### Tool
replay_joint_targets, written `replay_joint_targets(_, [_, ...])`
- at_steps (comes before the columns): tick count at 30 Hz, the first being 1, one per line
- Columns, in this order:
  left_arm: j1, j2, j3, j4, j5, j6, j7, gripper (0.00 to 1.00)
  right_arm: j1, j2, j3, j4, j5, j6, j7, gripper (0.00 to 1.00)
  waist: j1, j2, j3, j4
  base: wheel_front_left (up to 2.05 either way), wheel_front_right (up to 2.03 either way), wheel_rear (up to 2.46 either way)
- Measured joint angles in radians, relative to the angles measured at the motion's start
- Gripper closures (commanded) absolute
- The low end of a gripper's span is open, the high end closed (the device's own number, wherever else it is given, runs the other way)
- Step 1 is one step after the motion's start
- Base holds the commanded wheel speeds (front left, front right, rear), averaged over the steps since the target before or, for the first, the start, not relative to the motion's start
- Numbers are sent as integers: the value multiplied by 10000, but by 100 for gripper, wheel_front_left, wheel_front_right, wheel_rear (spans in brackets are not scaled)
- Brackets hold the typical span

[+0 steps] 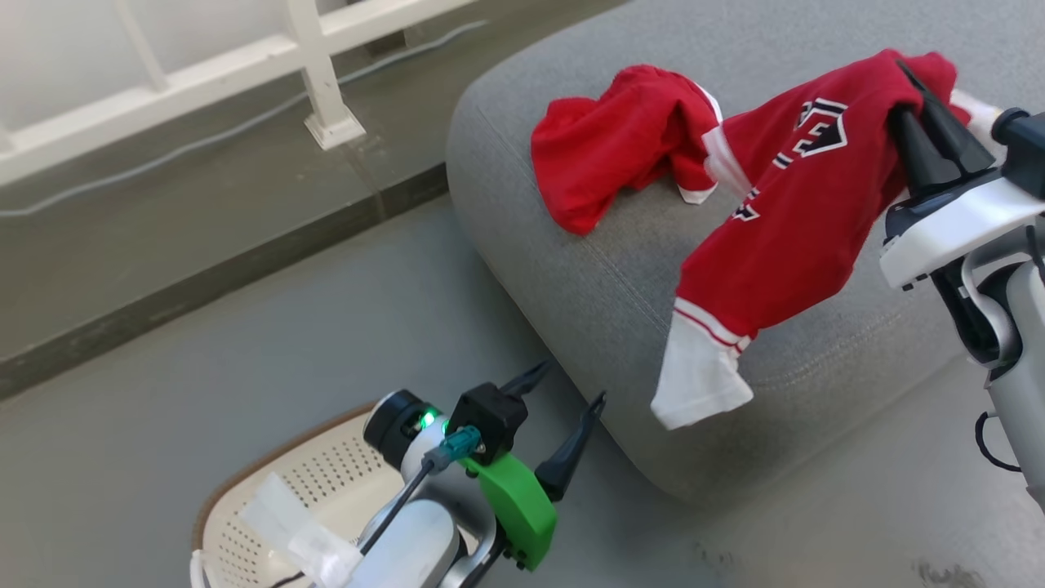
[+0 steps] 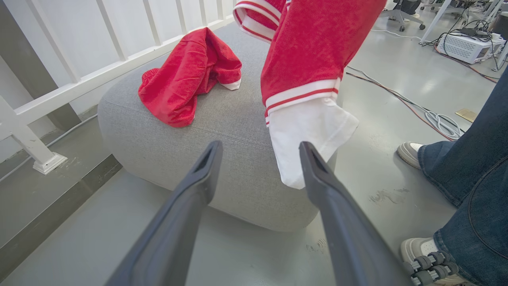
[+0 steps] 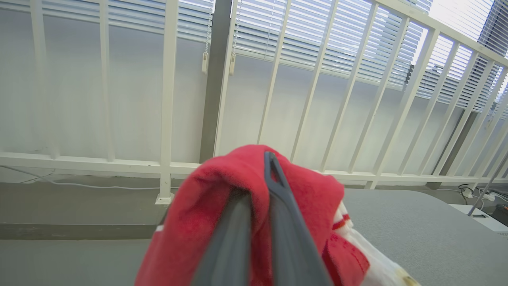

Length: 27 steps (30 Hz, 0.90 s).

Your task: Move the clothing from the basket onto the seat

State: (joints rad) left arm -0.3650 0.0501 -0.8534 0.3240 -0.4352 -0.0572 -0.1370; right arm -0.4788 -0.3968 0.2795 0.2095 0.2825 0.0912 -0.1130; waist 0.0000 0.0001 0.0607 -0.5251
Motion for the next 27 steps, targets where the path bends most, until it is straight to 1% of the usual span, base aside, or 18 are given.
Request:
replay_joint_targets(1, [-75,0,-6,-35,4,-2,0,0,9,-21,-52,-50,44,-48,0,100,0,0,87,-42,0,0,0])
replay_joint_targets(8, [-409,4,19,-140,109,4,46,0,-77,-33,-253,-159,182,-50,86,100,0,0,691,-230,0,0,0])
replay_joint_targets(12, [-634,6,21,-238,209,54,180,0,-388,-207,-581,-211,270,-125,148,100,0,0,1054,-229,0,0,0])
replay_joint_targets(16, [-921,15,35,-418,332,63,374,0,-1038,-370,-838,-226,334,-142,305,100,0,0,1449,-121,0,0,0])
replay_joint_targets(23, [-1449,209,42,-773,458,109,754,0,-2620,-736,-1313,-56,359,-159,673,100,1,0,2222,221,0,0,0])
replay_joint_targets(27, [-1832,307,35,-1020,809,107,938,0,-3547,-1011,-1680,259,366,-311,832,100,1,0,2698,478,0,0,0])
